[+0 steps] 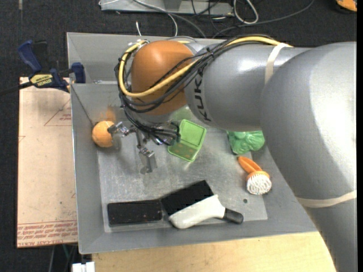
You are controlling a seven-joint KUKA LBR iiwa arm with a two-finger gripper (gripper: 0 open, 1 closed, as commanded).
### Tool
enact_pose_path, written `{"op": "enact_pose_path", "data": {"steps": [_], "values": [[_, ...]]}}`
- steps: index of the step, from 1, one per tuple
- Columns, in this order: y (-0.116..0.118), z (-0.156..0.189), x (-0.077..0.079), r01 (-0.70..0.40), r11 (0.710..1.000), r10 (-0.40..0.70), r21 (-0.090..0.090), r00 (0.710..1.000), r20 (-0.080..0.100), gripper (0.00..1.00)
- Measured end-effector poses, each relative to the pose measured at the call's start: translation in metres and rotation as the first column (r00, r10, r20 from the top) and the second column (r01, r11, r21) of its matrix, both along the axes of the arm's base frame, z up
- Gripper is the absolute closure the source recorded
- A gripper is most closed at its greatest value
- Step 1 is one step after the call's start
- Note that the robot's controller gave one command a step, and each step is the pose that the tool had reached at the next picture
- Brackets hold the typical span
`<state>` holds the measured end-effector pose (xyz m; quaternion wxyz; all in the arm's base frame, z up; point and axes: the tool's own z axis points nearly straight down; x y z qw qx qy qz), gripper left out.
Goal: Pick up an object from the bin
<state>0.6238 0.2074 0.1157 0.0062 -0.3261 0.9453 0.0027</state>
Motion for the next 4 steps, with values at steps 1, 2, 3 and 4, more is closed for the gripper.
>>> {"op": "enact_pose_path", "data": {"steps": [1, 2, 3, 4], "values": [[-0.006, -0.044, -0.018, 0.045, 0.999, -0.045, 0.004, 0.999, 0.003, 1.0], [-0.006, -0.044, -0.018, 0.046, 0.999, -0.046, 0.004, 0.999, 0.002, 1.0], [0.002, -0.018, 0.003, 0.043, 0.999, -0.043, 0.007, 0.999, 0.006, 1.0], [-0.001, -0.012, 0.021, 0.001, 1.0, -0.001, -0.001, 1.0, -0.006, 0.0]]}}
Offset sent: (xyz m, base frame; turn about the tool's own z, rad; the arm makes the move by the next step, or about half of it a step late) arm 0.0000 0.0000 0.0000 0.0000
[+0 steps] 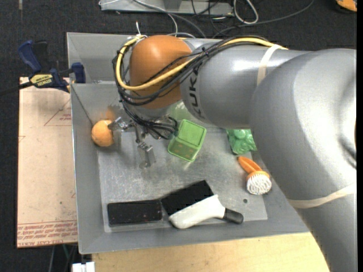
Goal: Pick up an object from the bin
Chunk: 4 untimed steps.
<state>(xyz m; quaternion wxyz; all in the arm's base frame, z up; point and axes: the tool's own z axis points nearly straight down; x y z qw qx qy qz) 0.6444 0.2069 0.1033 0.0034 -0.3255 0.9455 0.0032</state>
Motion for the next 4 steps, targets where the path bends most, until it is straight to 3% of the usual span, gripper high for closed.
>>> {"op": "enact_pose_path", "data": {"steps": [1, 2, 3, 4], "values": [[0.0, 0.0, 0.0, 0.001, 1.0, -0.001, 0.0, 1.0, 0.0, 0.0], [0.019, -0.015, -0.002, -0.237, 0.972, 0.237, -0.005, 0.972, 0.004, 0.0], [0.046, -0.02, -0.024, -0.454, 0.891, 0.454, -0.001, 0.891, 0.007, 1.0], [0.046, -0.02, -0.024, -0.454, 0.891, 0.454, -0.001, 0.891, 0.007, 1.0]]}}
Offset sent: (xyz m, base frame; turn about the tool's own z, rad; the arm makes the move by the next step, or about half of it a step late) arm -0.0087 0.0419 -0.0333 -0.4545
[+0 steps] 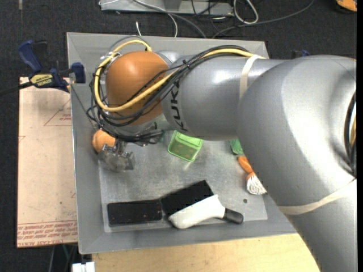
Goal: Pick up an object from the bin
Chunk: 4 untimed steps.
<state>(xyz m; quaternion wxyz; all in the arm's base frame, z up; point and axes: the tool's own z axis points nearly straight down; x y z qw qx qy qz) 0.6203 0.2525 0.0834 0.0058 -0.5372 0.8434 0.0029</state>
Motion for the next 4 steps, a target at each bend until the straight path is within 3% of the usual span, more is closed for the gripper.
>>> {"op": "enact_pose_path", "data": {"steps": [1, 2, 3, 4], "values": [[-0.009, -0.01, 0.019, -0.08, 0.997, 0.08, 0.003, 0.997, 0.005, 1.0], [-0.019, 0.023, -0.034, 0.034, 0.999, -0.034, 0.002, 0.999, -0.003, 1.0], [-0.005, 0.0, -0.03, -0.003, 1.0, 0.003, 0.006, 1.0, 0.006, 1.0], [-0.069, 0.014, -0.049, -0.209, 0.978, 0.209, 0.004, 0.978, 0.006, 1.0]]}}
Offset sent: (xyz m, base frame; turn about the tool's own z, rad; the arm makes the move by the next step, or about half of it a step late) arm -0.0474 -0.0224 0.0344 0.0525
